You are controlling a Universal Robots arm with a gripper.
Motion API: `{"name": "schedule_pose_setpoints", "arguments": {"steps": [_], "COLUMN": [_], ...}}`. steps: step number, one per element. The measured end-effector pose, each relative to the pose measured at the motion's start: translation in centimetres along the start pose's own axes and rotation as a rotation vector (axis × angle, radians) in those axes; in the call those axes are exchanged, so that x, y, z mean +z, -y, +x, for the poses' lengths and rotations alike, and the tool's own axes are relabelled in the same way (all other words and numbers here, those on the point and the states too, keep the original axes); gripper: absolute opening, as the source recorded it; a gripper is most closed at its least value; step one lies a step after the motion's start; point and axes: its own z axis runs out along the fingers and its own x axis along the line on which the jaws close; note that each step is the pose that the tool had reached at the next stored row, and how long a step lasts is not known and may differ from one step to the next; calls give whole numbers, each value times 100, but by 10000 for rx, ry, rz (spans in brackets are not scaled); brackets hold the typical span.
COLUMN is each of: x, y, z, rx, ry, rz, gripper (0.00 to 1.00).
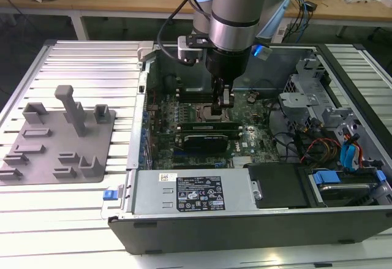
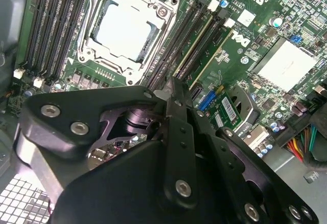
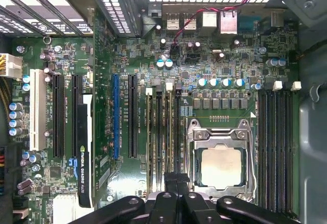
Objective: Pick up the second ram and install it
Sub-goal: 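Press down the second ram until it locks into place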
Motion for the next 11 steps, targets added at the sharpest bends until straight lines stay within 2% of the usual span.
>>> {"name": "schedule_pose_setpoints", "arguments": {"steps": [6, 11], "x": [0, -2], "y": [0, 120], "z": [0, 0], "rx": [-1, -1], "ry": [0, -1], "rz": [0, 0], "gripper": [8, 8]}}
